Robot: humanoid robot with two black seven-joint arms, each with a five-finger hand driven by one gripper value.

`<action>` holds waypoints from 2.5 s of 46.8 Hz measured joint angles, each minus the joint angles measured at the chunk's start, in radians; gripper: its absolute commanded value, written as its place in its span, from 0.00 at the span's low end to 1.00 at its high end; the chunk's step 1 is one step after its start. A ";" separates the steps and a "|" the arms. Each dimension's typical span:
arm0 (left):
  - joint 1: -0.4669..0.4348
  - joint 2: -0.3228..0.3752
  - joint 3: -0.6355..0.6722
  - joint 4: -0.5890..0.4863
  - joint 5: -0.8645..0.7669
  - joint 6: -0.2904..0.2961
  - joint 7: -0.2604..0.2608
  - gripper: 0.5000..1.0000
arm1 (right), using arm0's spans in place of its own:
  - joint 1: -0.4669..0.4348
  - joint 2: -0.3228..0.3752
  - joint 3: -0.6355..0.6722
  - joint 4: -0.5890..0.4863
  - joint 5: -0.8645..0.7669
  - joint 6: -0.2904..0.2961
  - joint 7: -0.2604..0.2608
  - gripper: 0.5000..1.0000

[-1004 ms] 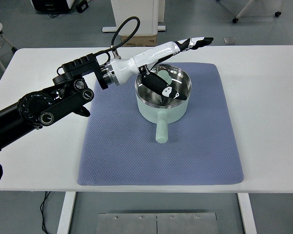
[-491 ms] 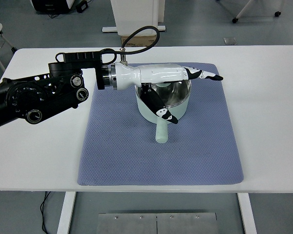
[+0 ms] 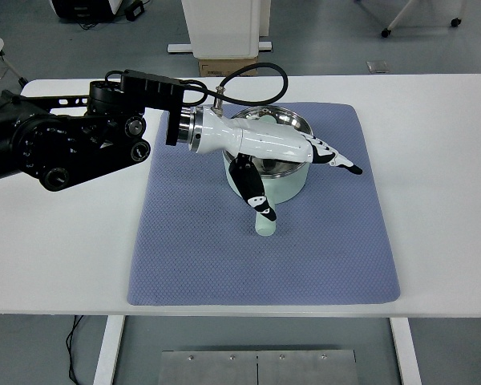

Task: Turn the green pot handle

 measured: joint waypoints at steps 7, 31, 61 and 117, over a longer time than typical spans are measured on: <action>-0.052 -0.006 0.052 -0.002 0.001 -0.001 0.000 1.00 | 0.000 0.000 0.000 0.000 0.000 0.000 0.000 1.00; -0.138 -0.058 0.185 -0.002 0.102 -0.038 0.000 1.00 | 0.000 0.000 0.001 0.000 0.000 0.000 0.000 1.00; -0.252 -0.065 0.244 -0.004 0.191 -0.174 0.000 1.00 | 0.000 0.000 0.000 0.000 0.000 0.000 0.000 1.00; -0.329 -0.130 0.321 -0.010 0.381 -0.285 0.000 1.00 | 0.000 0.000 0.000 0.000 0.000 0.000 0.000 1.00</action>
